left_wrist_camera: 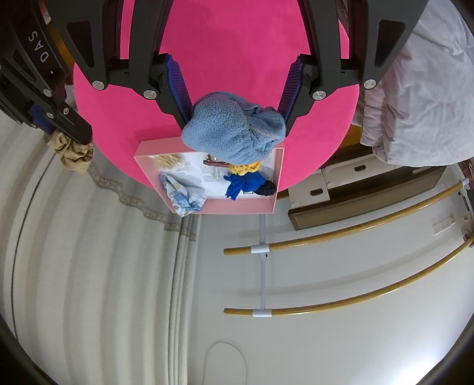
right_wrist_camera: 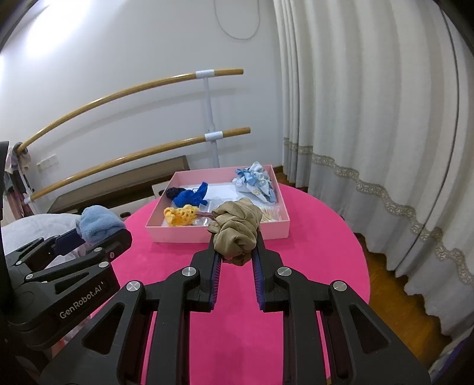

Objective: Organize soft objects
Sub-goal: 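Lift the light-blue cap with the left tool while the right tool lifts the scrunchie, then carry the cap and scrunchie over the pink box with both tools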

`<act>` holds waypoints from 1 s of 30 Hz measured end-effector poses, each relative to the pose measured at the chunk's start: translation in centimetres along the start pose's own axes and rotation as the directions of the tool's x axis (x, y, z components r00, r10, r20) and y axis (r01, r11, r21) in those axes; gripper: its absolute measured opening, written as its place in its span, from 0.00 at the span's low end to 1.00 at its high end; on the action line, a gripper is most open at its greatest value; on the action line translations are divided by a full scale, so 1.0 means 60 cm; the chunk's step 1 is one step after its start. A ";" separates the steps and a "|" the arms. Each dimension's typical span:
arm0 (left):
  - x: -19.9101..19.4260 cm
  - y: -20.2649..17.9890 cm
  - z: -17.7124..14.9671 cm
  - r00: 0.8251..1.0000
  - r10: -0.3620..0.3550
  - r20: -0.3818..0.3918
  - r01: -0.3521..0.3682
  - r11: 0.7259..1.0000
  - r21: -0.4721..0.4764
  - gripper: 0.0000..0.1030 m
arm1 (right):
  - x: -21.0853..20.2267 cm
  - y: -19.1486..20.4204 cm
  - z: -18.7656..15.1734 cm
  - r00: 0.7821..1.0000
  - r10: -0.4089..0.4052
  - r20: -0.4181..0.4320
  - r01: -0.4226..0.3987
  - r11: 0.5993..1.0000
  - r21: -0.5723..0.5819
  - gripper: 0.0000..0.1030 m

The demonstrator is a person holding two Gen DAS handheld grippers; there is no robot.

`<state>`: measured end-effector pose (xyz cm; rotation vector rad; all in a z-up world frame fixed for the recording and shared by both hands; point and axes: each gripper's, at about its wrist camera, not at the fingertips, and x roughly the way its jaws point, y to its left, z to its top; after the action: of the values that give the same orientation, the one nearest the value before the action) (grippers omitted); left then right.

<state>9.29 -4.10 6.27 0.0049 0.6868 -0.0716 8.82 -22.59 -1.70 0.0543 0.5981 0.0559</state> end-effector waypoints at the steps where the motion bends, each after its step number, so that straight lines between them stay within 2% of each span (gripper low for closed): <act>1: 0.003 -0.001 0.002 1.000 0.000 -0.002 0.000 1.000 0.000 0.52 | 0.002 -0.001 0.001 1.000 0.000 -0.002 0.000 1.000 0.001 0.17; 19: 0.114 0.003 0.085 0.999 -0.002 -0.047 0.002 1.000 -0.002 0.53 | 0.075 -0.025 0.055 1.000 -0.006 -0.025 0.006 1.000 0.021 0.18; 30: 0.197 -0.003 0.170 0.998 0.016 -0.065 -0.015 1.000 0.012 0.53 | 0.134 -0.024 0.131 1.000 0.017 -0.018 -0.017 1.000 0.001 0.18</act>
<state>24.85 -5.31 6.68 0.0234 0.7514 -0.0607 19.93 -23.73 0.19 0.0594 0.6160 0.0726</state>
